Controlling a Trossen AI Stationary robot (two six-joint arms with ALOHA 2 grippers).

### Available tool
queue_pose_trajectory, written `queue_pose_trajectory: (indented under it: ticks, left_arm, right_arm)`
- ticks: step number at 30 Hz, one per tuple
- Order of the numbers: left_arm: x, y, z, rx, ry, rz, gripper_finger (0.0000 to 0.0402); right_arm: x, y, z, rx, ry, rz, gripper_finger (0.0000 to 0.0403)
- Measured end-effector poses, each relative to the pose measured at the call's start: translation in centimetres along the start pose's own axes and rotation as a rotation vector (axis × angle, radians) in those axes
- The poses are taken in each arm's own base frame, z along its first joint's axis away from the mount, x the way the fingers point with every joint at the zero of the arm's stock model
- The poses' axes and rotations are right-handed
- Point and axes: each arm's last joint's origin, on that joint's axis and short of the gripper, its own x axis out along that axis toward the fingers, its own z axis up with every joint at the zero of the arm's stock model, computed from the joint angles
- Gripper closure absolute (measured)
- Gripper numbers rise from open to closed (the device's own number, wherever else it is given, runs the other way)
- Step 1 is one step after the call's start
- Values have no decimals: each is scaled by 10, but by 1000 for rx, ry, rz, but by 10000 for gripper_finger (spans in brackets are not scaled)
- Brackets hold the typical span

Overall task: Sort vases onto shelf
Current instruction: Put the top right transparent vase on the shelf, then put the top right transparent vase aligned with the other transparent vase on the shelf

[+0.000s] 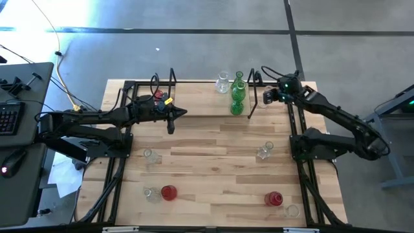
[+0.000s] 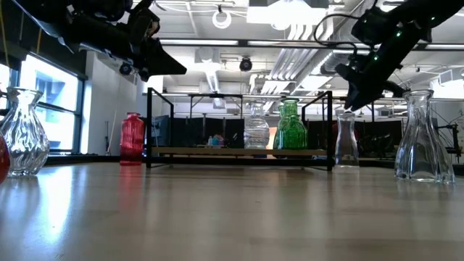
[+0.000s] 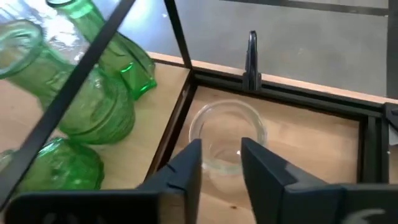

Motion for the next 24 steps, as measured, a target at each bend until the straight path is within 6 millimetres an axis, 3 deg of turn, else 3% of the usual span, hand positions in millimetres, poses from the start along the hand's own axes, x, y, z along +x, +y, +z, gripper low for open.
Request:
queue_pose_trajectory:
  ticks: [4, 8, 11, 24]
  left_arm:
    - [0, 0, 0, 0, 0, 0, 402]
    - [0, 0, 0, -4, 3, 0, 401]
    - [0, 0, 0, -4, 3, 0, 402]
    - [0, 0, 0, -4, 3, 0, 402]
  right_arm:
    - [10, 1, 2, 13, 5, -16, 242]
    - [11, 1, 4, 16, 0, -37, 165]
    - [10, 2, 5, 7, 9, -40, 130]
    - [3, 0, 7, -43, -26, -60, 121]
